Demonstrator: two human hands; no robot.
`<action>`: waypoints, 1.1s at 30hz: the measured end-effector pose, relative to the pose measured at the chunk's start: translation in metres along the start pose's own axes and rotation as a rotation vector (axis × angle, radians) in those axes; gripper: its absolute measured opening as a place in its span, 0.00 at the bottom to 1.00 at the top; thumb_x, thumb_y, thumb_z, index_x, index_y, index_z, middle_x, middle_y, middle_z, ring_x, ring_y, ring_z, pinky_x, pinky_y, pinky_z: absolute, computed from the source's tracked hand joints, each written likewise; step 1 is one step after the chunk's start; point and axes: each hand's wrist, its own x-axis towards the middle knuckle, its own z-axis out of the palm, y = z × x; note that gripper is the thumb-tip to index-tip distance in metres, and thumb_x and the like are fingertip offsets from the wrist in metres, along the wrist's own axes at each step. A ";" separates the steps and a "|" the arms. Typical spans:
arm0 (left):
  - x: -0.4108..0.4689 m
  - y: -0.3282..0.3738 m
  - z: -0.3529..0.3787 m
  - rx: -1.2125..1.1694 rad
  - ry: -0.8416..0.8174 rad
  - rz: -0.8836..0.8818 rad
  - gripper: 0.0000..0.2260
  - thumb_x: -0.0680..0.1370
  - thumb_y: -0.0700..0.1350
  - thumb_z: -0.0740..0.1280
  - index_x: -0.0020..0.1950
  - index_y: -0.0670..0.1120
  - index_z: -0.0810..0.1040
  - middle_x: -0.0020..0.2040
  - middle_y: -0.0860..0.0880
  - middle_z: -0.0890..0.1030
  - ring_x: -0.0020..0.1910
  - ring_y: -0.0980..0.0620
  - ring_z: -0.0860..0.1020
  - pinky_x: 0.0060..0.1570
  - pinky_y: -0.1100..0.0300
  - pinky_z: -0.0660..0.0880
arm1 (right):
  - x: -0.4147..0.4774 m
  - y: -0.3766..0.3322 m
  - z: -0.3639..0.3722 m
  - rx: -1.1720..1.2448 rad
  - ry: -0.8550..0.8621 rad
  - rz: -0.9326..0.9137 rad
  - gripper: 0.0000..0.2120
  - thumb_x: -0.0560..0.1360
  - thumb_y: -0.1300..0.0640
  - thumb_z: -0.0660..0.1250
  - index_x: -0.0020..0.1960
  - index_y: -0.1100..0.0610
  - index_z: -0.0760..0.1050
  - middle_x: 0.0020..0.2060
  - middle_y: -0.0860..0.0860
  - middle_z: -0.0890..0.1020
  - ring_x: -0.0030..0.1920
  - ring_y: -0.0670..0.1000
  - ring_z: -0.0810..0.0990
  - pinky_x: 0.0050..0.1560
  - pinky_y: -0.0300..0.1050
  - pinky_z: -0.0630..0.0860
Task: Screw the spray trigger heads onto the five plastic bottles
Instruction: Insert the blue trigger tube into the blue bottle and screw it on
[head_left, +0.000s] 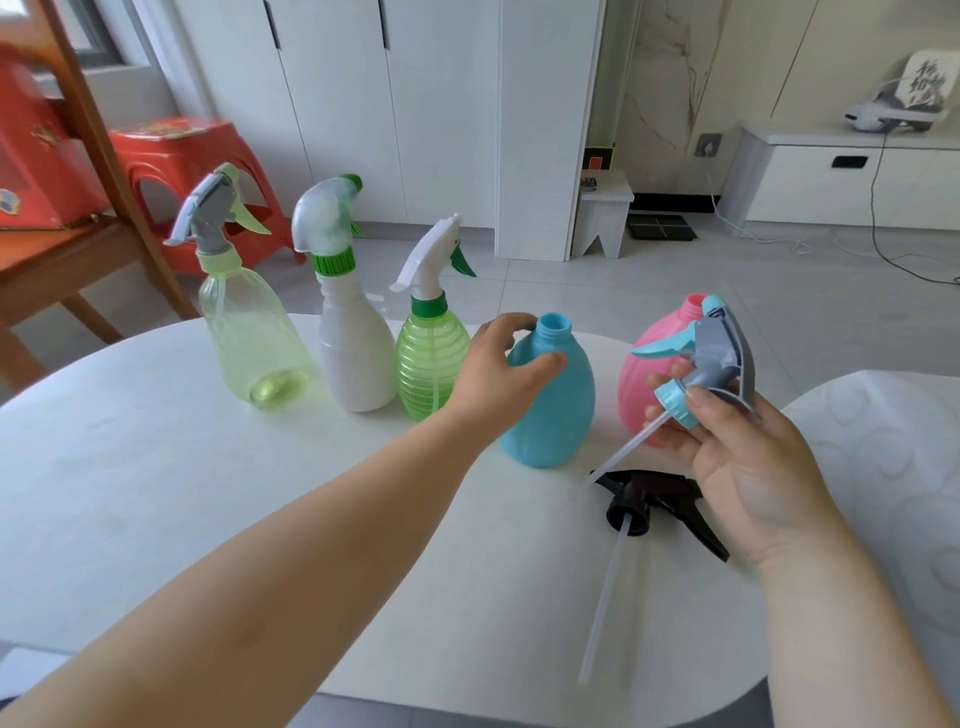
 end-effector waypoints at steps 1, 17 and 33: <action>0.001 0.002 0.002 -0.018 0.014 0.006 0.11 0.71 0.45 0.67 0.51 0.54 0.70 0.58 0.52 0.73 0.57 0.55 0.70 0.50 0.60 0.65 | -0.001 0.000 0.000 0.003 0.009 0.003 0.12 0.67 0.62 0.61 0.36 0.51 0.81 0.32 0.46 0.83 0.35 0.44 0.79 0.41 0.39 0.79; -0.032 0.010 -0.058 -0.010 0.059 0.149 0.09 0.70 0.42 0.69 0.38 0.55 0.72 0.40 0.59 0.76 0.45 0.64 0.74 0.50 0.62 0.73 | -0.018 -0.020 0.009 0.167 0.145 -0.050 0.21 0.74 0.65 0.55 0.31 0.53 0.80 0.30 0.46 0.83 0.33 0.43 0.81 0.35 0.37 0.79; -0.080 -0.056 -0.124 0.002 -0.185 0.049 0.32 0.63 0.40 0.76 0.55 0.64 0.63 0.52 0.63 0.72 0.48 0.74 0.72 0.42 0.81 0.68 | 0.016 -0.054 0.130 0.197 -0.072 -0.174 0.08 0.75 0.62 0.58 0.41 0.56 0.75 0.33 0.47 0.84 0.36 0.44 0.81 0.43 0.37 0.79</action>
